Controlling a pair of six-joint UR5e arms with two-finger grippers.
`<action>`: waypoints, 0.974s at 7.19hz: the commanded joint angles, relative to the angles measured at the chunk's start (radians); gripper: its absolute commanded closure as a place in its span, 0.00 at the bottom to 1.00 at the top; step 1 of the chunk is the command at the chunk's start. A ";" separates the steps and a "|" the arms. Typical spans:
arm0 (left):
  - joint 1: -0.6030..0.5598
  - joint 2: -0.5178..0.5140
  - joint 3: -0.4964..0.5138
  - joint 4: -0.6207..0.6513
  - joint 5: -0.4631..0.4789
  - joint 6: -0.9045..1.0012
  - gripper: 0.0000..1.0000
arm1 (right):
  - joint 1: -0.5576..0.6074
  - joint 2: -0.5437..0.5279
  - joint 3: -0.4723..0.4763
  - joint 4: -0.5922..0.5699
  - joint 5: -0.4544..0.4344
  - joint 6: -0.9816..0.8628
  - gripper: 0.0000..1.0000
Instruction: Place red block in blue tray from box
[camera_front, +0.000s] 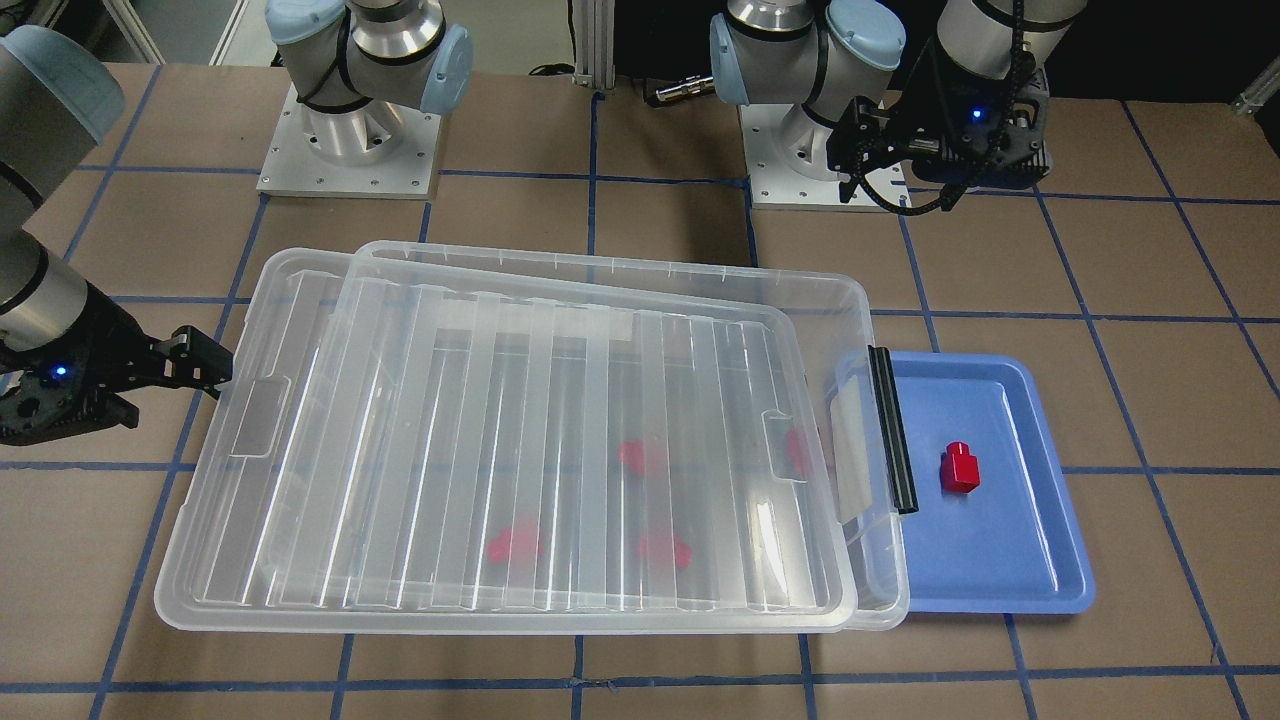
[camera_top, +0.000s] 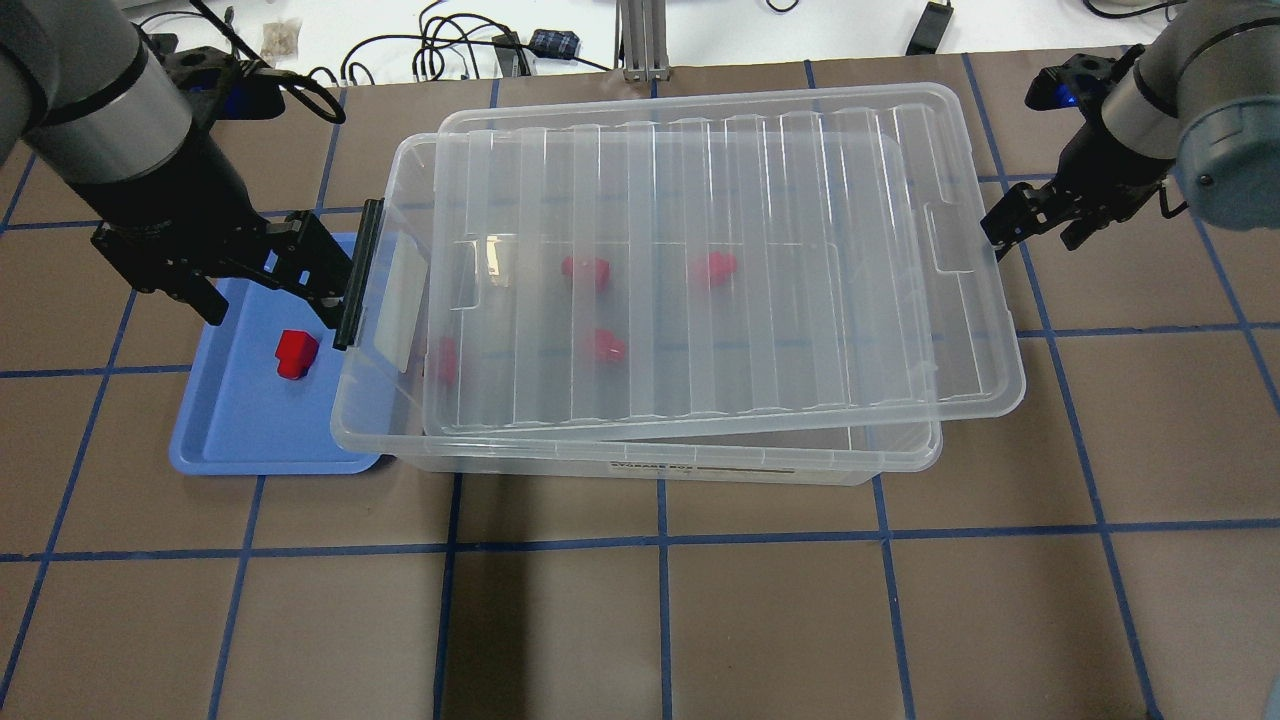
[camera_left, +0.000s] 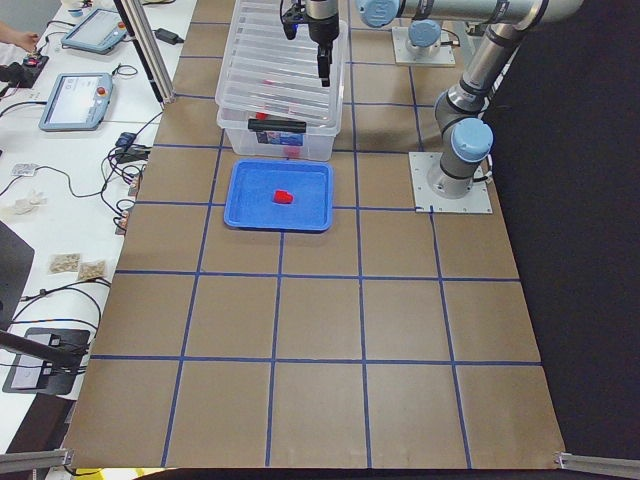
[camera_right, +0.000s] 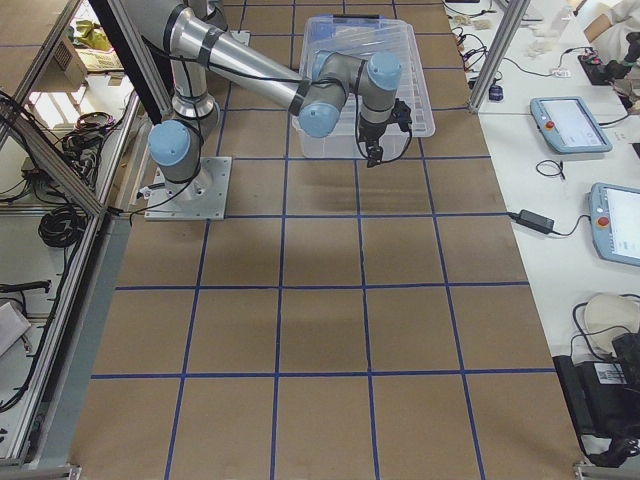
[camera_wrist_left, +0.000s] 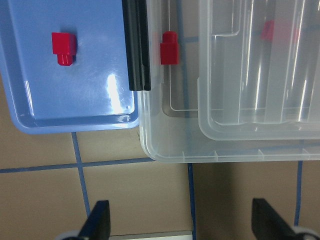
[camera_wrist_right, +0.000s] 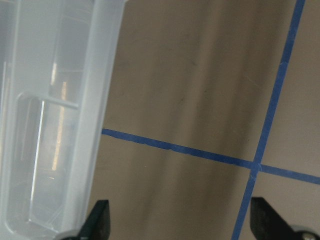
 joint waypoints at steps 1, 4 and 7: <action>0.000 0.001 -0.002 -0.003 0.001 0.000 0.00 | 0.014 0.002 -0.003 -0.002 0.001 0.011 0.00; -0.001 0.003 0.009 -0.003 0.000 -0.002 0.00 | 0.005 0.008 -0.055 -0.022 -0.019 -0.005 0.00; 0.000 0.003 0.012 0.001 -0.002 -0.002 0.00 | 0.009 -0.052 -0.309 0.241 -0.093 0.017 0.00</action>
